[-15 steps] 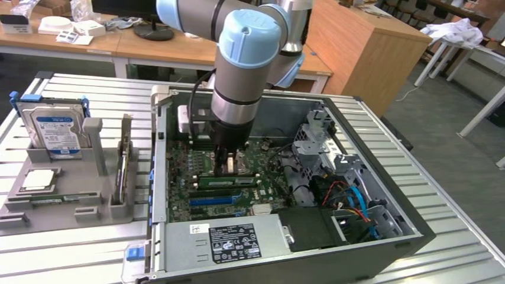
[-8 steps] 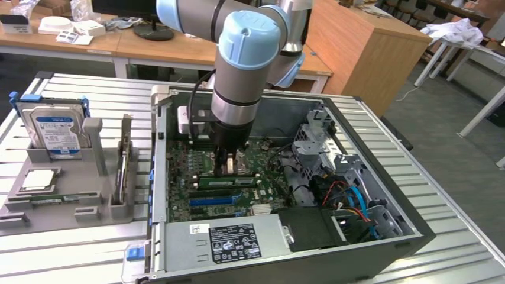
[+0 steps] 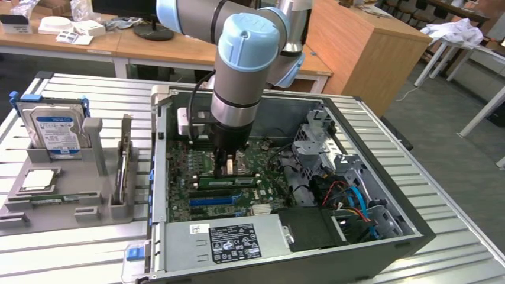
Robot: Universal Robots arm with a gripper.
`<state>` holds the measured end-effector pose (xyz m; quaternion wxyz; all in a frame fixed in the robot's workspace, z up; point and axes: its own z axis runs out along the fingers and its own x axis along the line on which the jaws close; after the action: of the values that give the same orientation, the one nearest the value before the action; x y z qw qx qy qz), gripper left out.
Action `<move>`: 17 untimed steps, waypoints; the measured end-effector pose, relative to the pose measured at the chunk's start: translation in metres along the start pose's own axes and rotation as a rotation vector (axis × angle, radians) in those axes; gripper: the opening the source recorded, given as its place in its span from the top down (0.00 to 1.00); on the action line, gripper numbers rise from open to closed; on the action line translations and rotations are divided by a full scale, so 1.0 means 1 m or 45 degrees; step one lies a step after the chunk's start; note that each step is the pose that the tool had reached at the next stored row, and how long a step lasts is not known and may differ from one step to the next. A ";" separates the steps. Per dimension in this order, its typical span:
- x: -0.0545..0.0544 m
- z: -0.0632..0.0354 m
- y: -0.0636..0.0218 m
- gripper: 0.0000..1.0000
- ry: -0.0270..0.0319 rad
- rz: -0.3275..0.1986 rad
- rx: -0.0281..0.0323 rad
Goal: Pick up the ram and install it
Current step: 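Press down the ram until it locks into place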
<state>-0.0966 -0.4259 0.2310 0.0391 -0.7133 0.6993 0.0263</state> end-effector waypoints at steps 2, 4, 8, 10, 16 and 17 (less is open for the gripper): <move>0.000 0.0002 0.0000 0.89 -0.0001 0.000 0.0001; 0.000 0.0016 0.0000 0.89 -0.0007 0.000 0.0004; 0.000 0.0028 0.0001 0.89 -0.0001 0.000 0.0000; 0.000 0.0029 0.0001 0.89 -0.0001 0.000 0.0000; 0.000 0.0053 0.0001 0.89 -0.0002 0.000 0.0001; 0.001 0.0055 0.0001 0.89 -0.0001 0.000 0.0000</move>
<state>-0.0966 -0.4259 0.2255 0.0392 -0.7133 0.6993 0.0263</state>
